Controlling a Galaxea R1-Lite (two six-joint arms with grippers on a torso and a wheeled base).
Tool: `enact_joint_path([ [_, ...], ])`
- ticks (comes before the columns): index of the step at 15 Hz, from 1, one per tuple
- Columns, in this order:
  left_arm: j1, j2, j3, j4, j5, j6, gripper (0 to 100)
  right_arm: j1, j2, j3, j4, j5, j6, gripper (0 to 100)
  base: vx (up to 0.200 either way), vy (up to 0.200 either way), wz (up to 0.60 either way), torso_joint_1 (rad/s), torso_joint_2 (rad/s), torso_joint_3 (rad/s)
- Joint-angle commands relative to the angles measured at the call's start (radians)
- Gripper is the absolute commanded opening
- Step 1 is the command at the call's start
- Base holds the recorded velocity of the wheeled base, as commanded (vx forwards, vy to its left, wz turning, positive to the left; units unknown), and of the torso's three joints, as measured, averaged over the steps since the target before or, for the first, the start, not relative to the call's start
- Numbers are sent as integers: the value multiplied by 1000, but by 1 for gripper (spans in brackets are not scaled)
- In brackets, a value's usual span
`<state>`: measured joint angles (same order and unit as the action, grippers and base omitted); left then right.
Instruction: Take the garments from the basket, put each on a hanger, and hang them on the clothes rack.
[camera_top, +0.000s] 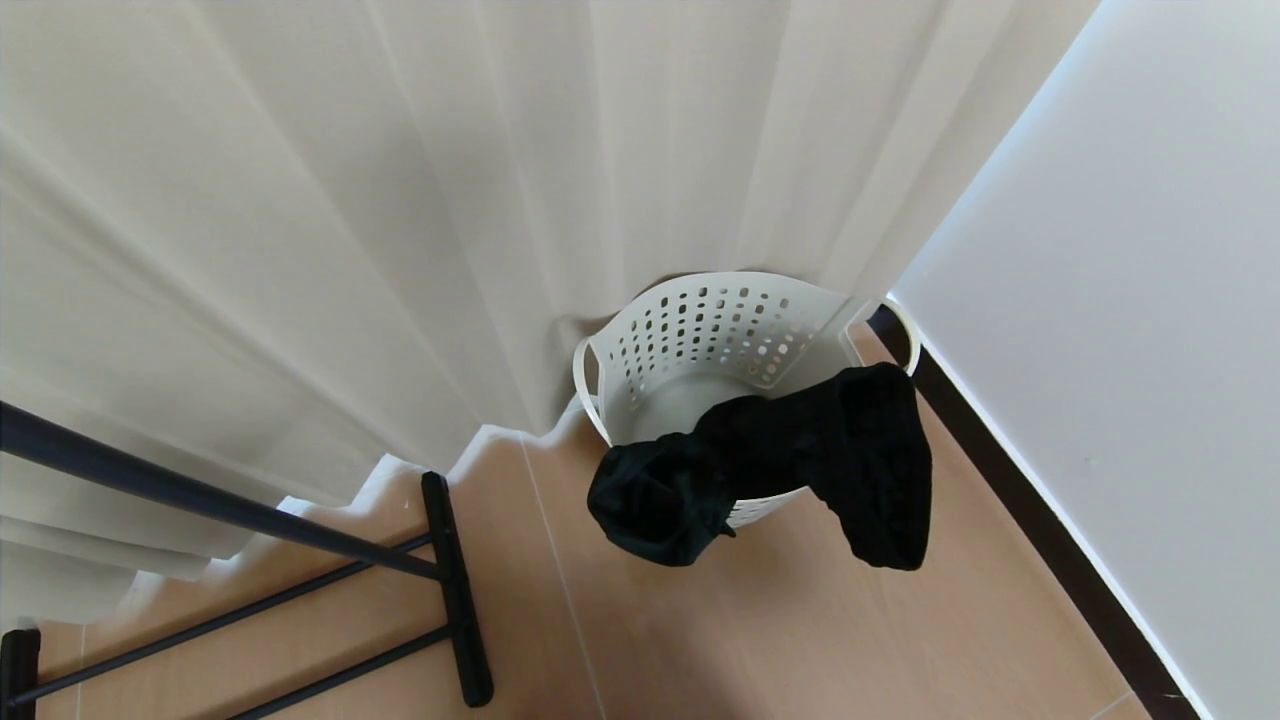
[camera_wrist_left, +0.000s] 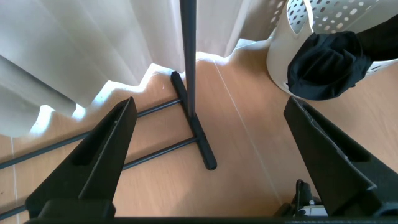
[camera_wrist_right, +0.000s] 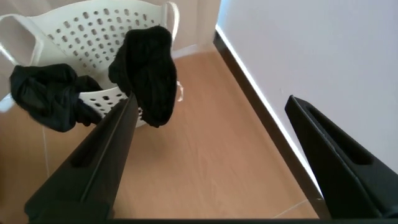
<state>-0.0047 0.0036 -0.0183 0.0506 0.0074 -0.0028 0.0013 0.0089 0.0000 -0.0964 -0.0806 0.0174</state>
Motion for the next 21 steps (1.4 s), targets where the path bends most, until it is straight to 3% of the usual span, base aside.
enact_joint_path([
  [1, 0, -1, 0, 0, 0, 0, 100, 0, -1, 0, 7, 39, -13, 100, 0, 0, 0, 0, 0, 0],
  [4, 0, -1, 0, 0, 0, 0, 100, 0, 23, 0, 7, 53, -13, 100, 0, 0, 0, 0, 0, 0],
  [5, 0, -1, 0, 0, 0, 0, 100, 9, 103, 0, 7, 55, -13, 100, 0, 0, 0, 0, 0, 0],
  [8, 0, -1, 0, 0, 0, 0, 100, 212, 476, 0, -37, 87, -10, 100, 0, 0, 0, 0, 0, 0],
  [9, 0, -1, 0, 0, 0, 0, 100, 224, 556, -15, -66, 87, -4, 100, 0, 0, 0, 0, 0, 0],
  [11, 0, -1, 0, 0, 0, 0, 100, 224, 934, -172, -181, 87, -10, 100, 0, 0, 0, 0, 0, 0],
  [15, 0, -1, 0, 0, 0, 0, 100, 197, 1319, -517, -186, 68, -280, 100, 0, 0, 0, 0, 0, 0],
  [17, 0, -1, 0, 0, 0, 0, 100, 183, 1533, -790, -129, 22, -464, 100, 0, 0, 0, 0, 0, 0],
  [18, 0, -1, 0, 0, 0, 0, 100, 181, 1596, -891, -102, 12, -542, 100, 0, 0, 0, 0, 0, 0],
  [19, 0, -1, 0, 0, 0, 0, 100, 181, 1600, -899, -100, 12, -548, 100, 0, 0, 0, 0, 0, 0],
  [20, 0, -1, 0, 0, 0, 0, 100, 178, 1703, -1080, -3, -5, -683, 100, 0, 0, 0, 0, 0, 0],
  [21, 0, -1, 0, 0, 0, 0, 100, 178, 1724, -1115, 24, -11, -706, 100, 0, 0, 0, 0, 0, 0],
])
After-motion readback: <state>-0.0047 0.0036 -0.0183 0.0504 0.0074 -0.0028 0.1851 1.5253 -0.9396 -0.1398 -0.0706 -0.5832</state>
